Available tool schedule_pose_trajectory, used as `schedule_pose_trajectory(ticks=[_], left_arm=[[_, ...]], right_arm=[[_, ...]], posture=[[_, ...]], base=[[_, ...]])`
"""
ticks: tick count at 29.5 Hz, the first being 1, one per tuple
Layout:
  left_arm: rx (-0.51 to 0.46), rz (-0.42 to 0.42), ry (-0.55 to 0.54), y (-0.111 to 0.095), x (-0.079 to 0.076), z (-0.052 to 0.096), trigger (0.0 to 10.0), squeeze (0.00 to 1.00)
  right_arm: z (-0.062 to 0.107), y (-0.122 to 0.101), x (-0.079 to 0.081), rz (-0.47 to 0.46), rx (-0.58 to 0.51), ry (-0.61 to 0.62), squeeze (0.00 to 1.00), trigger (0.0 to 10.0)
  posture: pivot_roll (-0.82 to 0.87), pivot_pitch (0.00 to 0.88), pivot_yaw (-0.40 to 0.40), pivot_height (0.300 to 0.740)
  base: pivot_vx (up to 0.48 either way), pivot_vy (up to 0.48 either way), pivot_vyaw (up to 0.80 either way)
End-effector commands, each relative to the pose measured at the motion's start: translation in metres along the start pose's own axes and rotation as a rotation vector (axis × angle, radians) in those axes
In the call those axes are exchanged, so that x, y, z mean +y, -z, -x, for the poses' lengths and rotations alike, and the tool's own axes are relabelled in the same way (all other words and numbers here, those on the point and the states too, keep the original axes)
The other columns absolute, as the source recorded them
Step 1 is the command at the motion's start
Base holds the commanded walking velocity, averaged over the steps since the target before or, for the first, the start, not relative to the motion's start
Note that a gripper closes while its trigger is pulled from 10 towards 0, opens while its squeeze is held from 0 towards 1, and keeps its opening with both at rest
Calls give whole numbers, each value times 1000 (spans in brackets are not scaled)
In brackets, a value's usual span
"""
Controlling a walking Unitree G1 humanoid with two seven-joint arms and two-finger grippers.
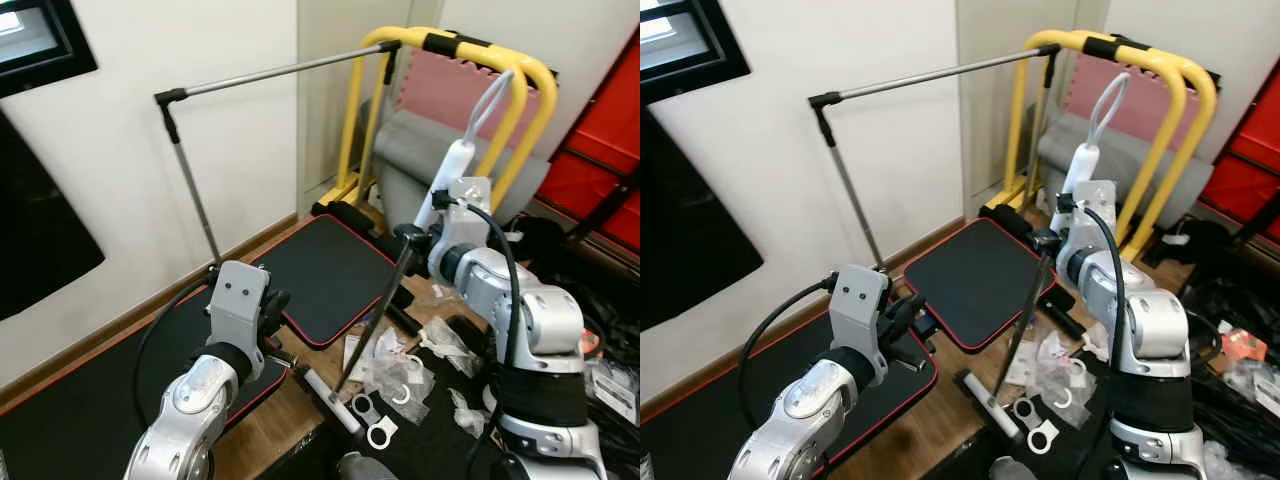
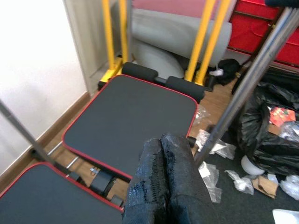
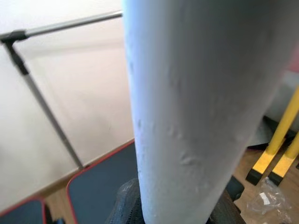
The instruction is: Sweep floor
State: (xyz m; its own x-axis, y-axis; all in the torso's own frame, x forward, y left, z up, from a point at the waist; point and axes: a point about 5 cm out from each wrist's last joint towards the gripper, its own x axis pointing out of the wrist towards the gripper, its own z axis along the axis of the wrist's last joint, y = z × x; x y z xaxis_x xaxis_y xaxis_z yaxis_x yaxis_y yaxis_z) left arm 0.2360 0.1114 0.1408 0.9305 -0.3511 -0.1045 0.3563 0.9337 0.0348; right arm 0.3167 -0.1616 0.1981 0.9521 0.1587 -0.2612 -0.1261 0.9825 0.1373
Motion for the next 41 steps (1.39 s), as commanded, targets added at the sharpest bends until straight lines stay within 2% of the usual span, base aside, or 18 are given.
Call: schedule_pose_trajectory(ticks=[1, 17, 25, 31, 37, 40, 41], left_arm=[[14, -5, 9, 4, 0, -1, 10000, 0], [5, 0, -4, 4, 2, -2, 10000, 0], [1, -3, -7, 3, 2, -3, 10000, 0], [-1, -3, -6, 3, 2, -3, 10000, 0], [-4, -3, -3, 3, 1, -2, 10000, 0], [-4, -3, -3, 3, 1, -2, 10000, 0], [-7, -4, -4, 2, 0, -2, 10000, 0]], right_arm=[[0, -7, -2, -10, -44, 14, 0, 10000], [-4, -15, -1, -6, -104, 45, 0, 10000], [-6, -16, -3, -36, -128, 65, 0, 10000], [-8, -11, -5, -77, -128, 80, 0, 10000], [-12, -6, -4, -157, -132, 80, 0, 10000], [-12, -6, -4, -157, -132, 80, 0, 10000], [-15, -4, -4, -191, -136, 77, 0, 10000]], posture=[[-119, 58, -68, 740], [-119, 54, -72, 740], [-117, 54, -74, 740], [-117, 54, -72, 740], [-113, 58, -75, 740], [-113, 58, -75, 740], [-112, 62, -75, 740]], base=[[0, 0, -800], [0, 0, -800], [0, 0, -800], [0, 0, -800], [0, 0, -800], [0, 0, -800], [0, 0, -800]])
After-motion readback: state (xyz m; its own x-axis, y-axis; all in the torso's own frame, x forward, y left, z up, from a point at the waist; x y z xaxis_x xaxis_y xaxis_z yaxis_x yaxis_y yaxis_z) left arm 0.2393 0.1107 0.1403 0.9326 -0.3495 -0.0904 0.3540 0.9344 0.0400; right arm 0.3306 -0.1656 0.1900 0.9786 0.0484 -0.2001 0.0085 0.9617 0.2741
